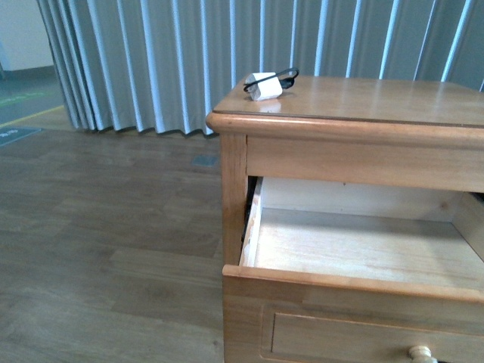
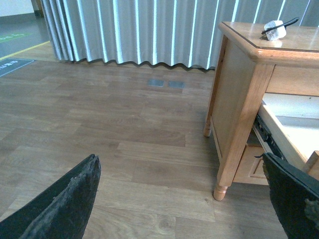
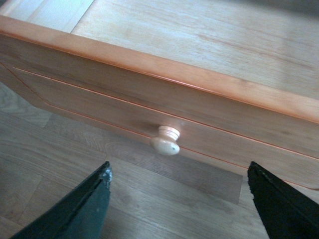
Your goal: Put charger into drawer
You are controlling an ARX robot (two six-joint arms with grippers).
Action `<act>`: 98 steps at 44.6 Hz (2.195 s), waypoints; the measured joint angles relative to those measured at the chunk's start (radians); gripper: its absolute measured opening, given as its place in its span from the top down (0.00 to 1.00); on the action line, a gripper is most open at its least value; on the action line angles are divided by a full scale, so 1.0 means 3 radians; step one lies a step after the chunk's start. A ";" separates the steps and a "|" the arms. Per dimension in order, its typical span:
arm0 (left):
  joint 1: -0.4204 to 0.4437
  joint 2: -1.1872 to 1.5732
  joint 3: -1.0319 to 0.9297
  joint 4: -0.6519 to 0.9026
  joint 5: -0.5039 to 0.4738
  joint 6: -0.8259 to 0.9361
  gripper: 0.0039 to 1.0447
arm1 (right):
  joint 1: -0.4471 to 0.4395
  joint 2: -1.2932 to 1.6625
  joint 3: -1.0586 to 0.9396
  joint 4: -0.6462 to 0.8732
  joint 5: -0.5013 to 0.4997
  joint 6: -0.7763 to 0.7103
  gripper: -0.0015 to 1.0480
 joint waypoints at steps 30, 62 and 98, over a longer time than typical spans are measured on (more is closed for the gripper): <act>0.0000 0.0000 0.0000 0.0000 0.0000 0.0000 0.06 | -0.1747 -0.2444 -0.0131 -0.1179 -0.0884 0.0075 0.08; 0.0000 0.0000 0.0000 0.0000 0.0000 0.0000 0.06 | -0.0951 -0.3243 -0.0782 -0.0439 -0.0177 -0.0108 0.80; -0.0327 0.3698 0.1801 0.1480 -0.0303 -0.0650 0.06 | -0.0950 -0.3244 -0.0783 -0.0439 -0.0179 -0.0107 0.08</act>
